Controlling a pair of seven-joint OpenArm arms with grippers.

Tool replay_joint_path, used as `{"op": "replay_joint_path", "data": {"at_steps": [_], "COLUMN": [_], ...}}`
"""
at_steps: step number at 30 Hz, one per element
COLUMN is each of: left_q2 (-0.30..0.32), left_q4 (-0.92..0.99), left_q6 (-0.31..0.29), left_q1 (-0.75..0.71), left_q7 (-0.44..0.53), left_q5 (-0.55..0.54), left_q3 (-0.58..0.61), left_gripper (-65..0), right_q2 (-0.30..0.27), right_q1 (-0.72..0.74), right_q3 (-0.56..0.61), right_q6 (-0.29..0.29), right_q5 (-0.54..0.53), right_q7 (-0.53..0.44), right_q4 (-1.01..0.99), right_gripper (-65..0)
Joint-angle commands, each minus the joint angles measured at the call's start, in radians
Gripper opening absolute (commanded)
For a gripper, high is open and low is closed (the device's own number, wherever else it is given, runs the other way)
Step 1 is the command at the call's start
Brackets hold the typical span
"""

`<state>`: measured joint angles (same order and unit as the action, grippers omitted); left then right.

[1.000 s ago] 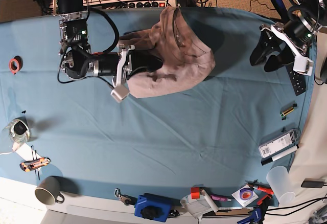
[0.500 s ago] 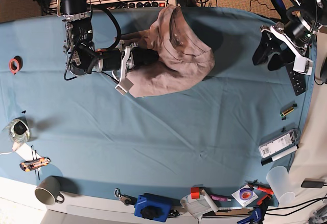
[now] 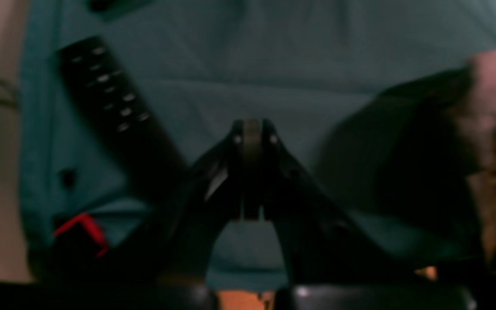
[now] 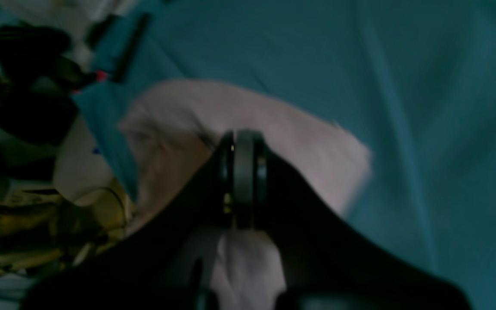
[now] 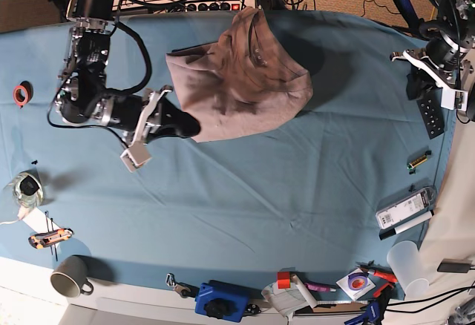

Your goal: Fold the T-shirt properly

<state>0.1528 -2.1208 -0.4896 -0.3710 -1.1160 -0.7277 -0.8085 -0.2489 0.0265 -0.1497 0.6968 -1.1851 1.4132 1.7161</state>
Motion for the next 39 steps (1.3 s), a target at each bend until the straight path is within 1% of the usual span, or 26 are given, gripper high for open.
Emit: {"op": "replay_joint_path", "data": {"at_steps": [1, 2, 3, 5, 6, 8, 15, 21, 23, 29, 31, 34, 36, 39], "left_q2": [0.012, 0.013, 0.017, 0.028, 0.031, 0.034, 0.033, 0.033, 0.033, 0.027, 0.021, 0.019, 0.006, -0.019], "left_q4": [-0.017, -0.017, -0.017, -0.017, -0.017, -0.017, -0.017, -0.017, -0.017, -0.013, 0.002, 0.045, 0.086, 0.167], "left_q6": [0.0, 0.0, 0.013, 0.061, 0.075, 0.084, 0.09, 0.09, 0.09, 0.09, 0.09, 0.09, 0.09, 0.089], "left_q1": [-0.002, -0.006, -0.015, -0.037, -0.053, -0.086, -0.232, -0.36, -0.404, -0.517, -0.541, -0.57, -0.577, -0.576], "left_q7": [0.024, 0.025, 0.024, 0.024, 0.024, 0.023, 0.008, 0.008, 0.009, 0.01, 0.01, 0.01, 0.024, 0.063], "left_q5": [0.009, 0.029, 0.043, 0.064, 0.08, 0.111, 0.123, 0.122, 0.122, 0.122, 0.122, 0.121, 0.122, 0.122], "left_q3": [-0.006, -0.006, -0.006, -0.006, -0.006, -0.006, -0.006, -0.006, -0.006, -0.006, -0.006, -0.006, -0.006, 0.0], "left_gripper": [-65.0, -65.0, -65.0, -65.0, -65.0, -65.0, -65.0, -65.0, -65.0, -65.0, -65.0, -65.0, -65.0, -65.0], "right_q2": [-0.009, -0.009, -0.009, -0.009, -0.009, -0.009, -0.009, -0.009, -0.009, -0.008, -0.003, 0.03, 0.048, 0.055], "right_q1": [-0.005, -0.021, -0.04, -0.087, -0.116, -0.18, -0.415, -0.591, -0.653, -0.824, -0.875, -0.937, -0.958, -0.955], "right_q3": [-0.023, -0.04, -0.056, -0.09, -0.108, -0.145, -0.254, -0.362, -0.387, -0.4, -0.399, -0.399, -0.399, -0.399], "right_q6": [0.001, 0.001, 0.001, 0.001, 0.001, 0.001, 0.001, 0.001, 0.001, 0.001, 0.001, 0.001, 0.001, 0.001], "right_q5": [-0.014, -0.014, -0.013, 0.009, 0.022, 0.046, 0.053, 0.066, 0.09, 0.276, 0.295, 0.327, 0.366, 0.394], "right_q7": [-0.017, -0.017, -0.017, -0.017, -0.017, -0.017, -0.017, -0.017, -0.017, -0.017, -0.017, -0.017, -0.017, -0.017], "right_q4": [0.023, 0.031, 0.045, 0.088, 0.117, 0.181, 0.344, 0.377, 0.377, 0.377, 0.377, 0.374, 0.35, 0.274], "right_gripper": [-65.0, -65.0, -65.0, -65.0, -65.0, -65.0, -65.0, -65.0, -65.0, -65.0, -65.0, -65.0, -65.0, -65.0]}}
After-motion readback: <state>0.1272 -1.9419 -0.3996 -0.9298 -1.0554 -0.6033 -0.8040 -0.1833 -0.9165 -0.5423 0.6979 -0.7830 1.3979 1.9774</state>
